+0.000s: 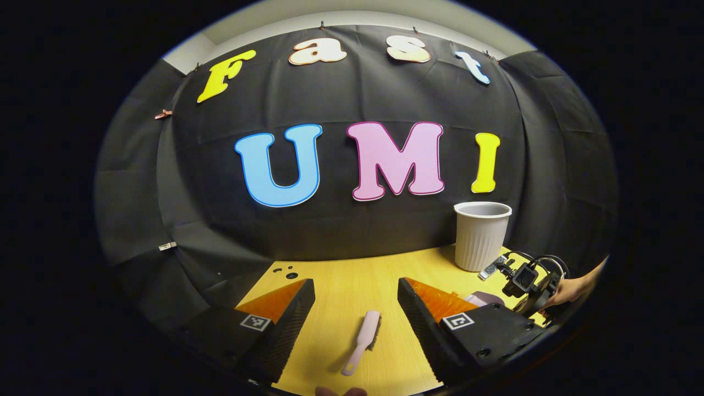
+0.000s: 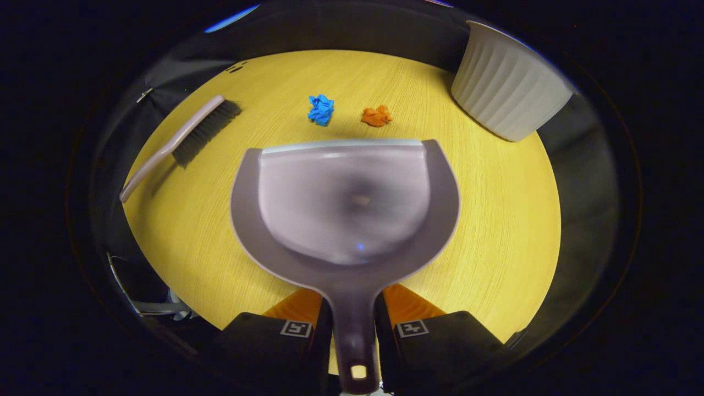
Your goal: Pick up the small broom and dustpan from the desktop, sweep the trash into the dustpan with the broom, and then empty the trash into the garbage bin.
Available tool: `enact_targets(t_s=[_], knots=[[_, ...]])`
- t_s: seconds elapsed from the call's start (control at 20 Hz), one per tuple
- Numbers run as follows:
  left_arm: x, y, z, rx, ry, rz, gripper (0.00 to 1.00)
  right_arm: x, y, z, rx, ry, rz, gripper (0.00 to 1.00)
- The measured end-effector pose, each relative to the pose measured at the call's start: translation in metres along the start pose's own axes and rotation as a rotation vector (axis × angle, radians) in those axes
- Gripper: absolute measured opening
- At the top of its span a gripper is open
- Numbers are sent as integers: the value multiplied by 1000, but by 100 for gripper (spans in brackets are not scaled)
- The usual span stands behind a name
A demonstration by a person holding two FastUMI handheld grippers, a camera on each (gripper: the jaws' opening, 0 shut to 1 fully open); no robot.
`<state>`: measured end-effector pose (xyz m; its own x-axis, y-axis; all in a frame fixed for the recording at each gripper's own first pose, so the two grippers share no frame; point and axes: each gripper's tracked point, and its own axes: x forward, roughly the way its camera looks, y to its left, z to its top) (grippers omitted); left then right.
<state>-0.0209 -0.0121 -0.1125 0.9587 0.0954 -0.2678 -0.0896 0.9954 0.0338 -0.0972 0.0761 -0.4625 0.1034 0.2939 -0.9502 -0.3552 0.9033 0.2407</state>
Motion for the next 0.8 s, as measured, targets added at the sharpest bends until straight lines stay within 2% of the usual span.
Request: enact_targets(t_s=[0.2,0.25,0.3,0.35,0.4,0.5,0.55,0.6,0.8], knots=[[12,-2,-19,18,50,-1,97,-4,4,7,-24,-54,10,36],[16,-3,-26,24,69,-8,97,-8,4,6,-33,-61,19,41],[20,-4,-33,33,90,-18,97,-13,4,5,-40,-72,26,31],[24,-6,-43,38,118,-32,97,-18,5,4,-43,-82,30,31],[28,-7,-56,37,150,-46,97,-23,4,2,-43,-92,33,36],[38,-10,-84,34,237,-76,97,-33,4,0,-34,-113,42,36],[41,-10,-99,35,282,-85,97,-38,3,0,-26,-120,48,41],[46,-8,-112,36,321,-85,97,-40,3,0,-21,-127,54,36],[64,-7,-180,45,520,-120,95,-56,-3,-1,8,-151,59,36]])
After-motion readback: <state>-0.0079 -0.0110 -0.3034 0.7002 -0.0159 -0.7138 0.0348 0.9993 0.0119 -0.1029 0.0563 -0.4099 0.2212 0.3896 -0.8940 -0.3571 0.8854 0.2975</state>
